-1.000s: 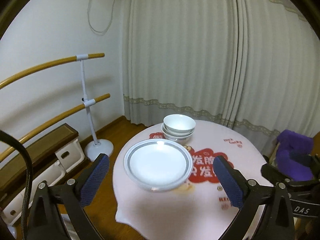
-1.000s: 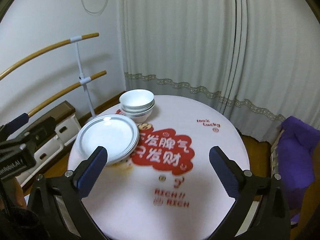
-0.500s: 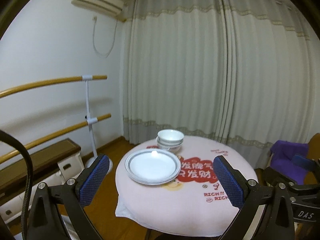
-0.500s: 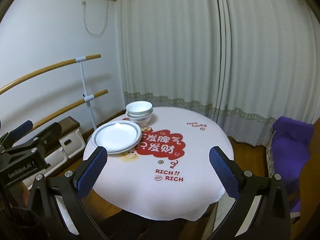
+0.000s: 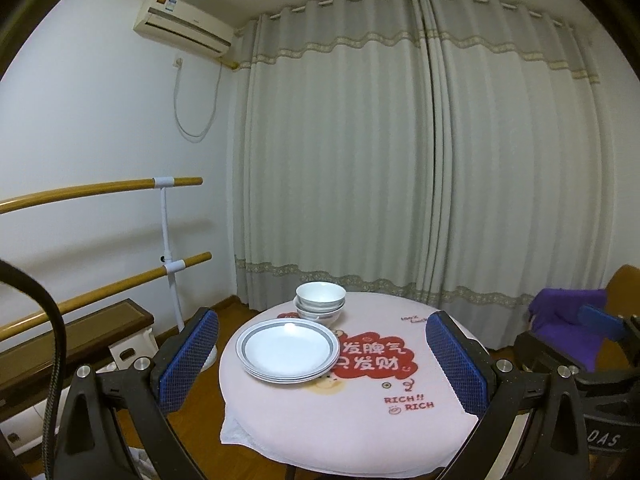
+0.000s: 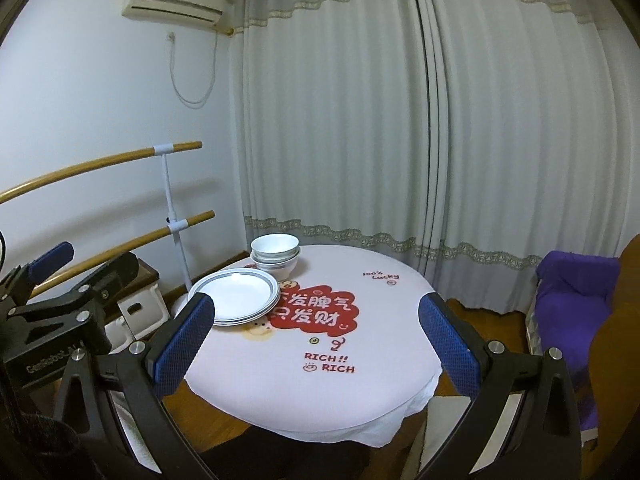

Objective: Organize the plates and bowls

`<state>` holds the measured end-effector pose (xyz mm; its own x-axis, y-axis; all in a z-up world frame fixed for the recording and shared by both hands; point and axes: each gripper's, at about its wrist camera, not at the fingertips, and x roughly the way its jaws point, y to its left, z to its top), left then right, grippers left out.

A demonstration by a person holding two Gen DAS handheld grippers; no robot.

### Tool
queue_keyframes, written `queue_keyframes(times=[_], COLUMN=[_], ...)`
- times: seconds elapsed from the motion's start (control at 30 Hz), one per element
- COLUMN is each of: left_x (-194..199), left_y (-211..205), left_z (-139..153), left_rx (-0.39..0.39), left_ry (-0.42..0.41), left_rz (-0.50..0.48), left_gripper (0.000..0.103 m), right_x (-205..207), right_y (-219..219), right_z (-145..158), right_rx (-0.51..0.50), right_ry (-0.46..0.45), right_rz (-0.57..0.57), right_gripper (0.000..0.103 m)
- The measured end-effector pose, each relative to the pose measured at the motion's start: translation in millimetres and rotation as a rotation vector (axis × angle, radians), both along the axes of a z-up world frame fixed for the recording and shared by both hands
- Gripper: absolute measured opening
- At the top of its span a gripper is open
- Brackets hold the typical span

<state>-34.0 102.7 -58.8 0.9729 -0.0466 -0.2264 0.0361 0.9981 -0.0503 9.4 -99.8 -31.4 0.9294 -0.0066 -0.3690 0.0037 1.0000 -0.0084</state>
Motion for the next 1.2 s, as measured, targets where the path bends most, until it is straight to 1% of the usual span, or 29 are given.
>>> queue_keyframes(times=[0.43, 0.73, 1.2], left_x=[12.7, 24.9, 28.7], left_y=[-18.9, -26.0, -26.2], left_z=[10.4, 7.3, -1.8], left_rx=[0.002, 0.011, 0.016], left_ry=[-0.031, -0.038, -0.045], left_rz=[0.007, 0.010, 0.013], left_gripper=[0.102, 0.102, 0.102], right_x=[-0.7, -0.9, -0.9], right_y=[-16.2, -22.8, -29.7], right_z=[13.6, 17.0, 18.5], right_rx=[-0.015, -0.019, -0.021], right_ry=[-0.047, -0.057, -0.058], right_rz=[-0.011, -0.020, -0.025], right_gripper=[0.103, 0.103, 0.103])
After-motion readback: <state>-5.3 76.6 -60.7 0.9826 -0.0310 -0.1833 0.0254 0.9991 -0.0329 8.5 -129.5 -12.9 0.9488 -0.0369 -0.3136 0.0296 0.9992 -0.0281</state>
